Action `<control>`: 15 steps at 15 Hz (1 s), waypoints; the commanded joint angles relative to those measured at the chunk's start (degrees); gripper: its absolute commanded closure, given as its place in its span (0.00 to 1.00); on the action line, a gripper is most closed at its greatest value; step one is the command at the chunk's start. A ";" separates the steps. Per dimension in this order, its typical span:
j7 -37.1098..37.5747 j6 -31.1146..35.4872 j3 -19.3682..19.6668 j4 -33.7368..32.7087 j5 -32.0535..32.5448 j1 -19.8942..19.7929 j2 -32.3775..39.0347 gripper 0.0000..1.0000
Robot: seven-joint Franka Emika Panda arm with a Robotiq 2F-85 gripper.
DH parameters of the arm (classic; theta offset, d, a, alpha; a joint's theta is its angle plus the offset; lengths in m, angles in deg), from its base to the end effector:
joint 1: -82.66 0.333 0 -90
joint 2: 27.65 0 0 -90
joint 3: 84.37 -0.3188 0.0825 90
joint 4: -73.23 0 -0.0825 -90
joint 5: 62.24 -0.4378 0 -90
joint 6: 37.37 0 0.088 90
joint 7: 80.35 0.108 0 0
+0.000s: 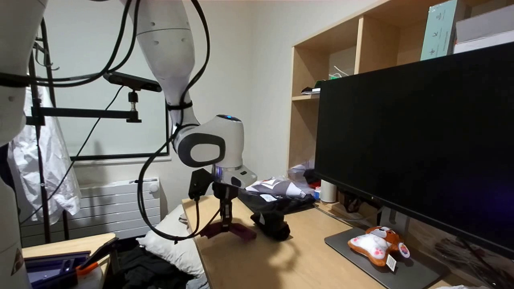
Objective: Move the maroon cloth to the left then move the yellow object to the left
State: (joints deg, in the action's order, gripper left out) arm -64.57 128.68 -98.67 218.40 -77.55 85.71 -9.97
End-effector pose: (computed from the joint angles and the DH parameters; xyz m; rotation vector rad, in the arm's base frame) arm 0.4569 0.1376 0.1179 -2.9629 0.3633 -0.0170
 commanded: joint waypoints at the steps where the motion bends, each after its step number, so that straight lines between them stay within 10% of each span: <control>1: 3.27 2.82 -0.92 1.11 -7.53 1.26 0.86 0.93; 8: 12.07 13.61 -1.91 -1.52 -18.99 1.84 4.35 0.92; 15: 27.51 20.35 7.09 -3.32 -24.75 11.69 9.08 0.92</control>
State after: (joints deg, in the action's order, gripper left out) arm -43.25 146.06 -95.57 215.81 -99.18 92.34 -3.34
